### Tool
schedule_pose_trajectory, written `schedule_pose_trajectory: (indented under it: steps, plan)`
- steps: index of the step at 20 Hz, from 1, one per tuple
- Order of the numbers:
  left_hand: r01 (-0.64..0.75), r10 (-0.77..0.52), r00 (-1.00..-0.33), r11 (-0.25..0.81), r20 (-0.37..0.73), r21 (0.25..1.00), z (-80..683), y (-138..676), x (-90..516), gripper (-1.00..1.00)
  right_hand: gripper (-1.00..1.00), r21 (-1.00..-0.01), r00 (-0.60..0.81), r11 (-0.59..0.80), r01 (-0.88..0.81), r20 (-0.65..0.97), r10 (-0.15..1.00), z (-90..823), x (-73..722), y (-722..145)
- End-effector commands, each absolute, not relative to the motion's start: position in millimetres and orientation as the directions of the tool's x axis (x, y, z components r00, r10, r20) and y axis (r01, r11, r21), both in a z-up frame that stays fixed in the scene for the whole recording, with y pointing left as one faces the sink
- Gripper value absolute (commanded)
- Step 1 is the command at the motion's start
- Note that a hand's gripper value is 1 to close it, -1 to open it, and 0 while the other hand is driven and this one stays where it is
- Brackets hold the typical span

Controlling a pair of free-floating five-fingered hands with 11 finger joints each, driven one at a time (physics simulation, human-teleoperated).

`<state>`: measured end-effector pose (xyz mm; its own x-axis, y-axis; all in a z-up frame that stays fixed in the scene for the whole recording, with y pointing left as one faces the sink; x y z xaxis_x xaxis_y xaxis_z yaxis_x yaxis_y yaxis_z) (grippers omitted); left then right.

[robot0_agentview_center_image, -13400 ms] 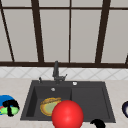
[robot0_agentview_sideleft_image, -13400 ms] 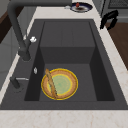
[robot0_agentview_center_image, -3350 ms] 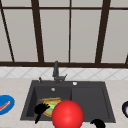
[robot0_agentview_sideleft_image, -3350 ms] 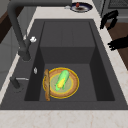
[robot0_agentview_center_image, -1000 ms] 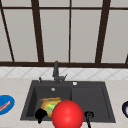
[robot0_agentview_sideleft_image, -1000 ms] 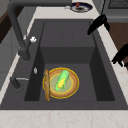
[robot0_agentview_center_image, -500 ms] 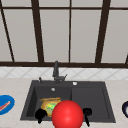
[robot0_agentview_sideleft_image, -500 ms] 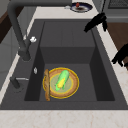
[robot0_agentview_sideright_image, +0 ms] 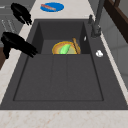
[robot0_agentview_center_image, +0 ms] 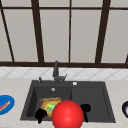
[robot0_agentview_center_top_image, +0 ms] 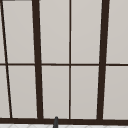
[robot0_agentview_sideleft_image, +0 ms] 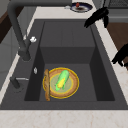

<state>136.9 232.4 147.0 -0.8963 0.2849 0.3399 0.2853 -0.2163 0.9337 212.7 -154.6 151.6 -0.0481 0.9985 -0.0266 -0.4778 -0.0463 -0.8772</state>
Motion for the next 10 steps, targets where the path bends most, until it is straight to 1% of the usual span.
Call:
schedule_pose_trajectory:
  steps: [1,2,6,10]
  plan:
    - [0.285,0.285,-0.896,-0.216,0.34,0.934,147,232,137,0.0,-1.0,-0.865,-0.082,-0.063,-0.498,-0.025,0.996,155,213,-154]
    - [0.285,0.285,-0.896,-0.216,0.34,0.934,147,232,137,0.0,-1.0,-0.879,-0.055,-0.045,-0.474,-0.022,0.998,154,213,-153]
    - [0.285,0.285,-0.896,-0.216,0.34,0.934,147,232,137,0.0,-1.0,-0.901,-0.059,-0.049,-0.431,-0.026,0.998,164,210,-143]
    - [0.285,0.285,-0.896,-0.216,0.34,0.934,147,232,137,0.0,-1.0,-0.906,-0.06,-0.039,-0.421,-0.015,0.998,163,212,-141]
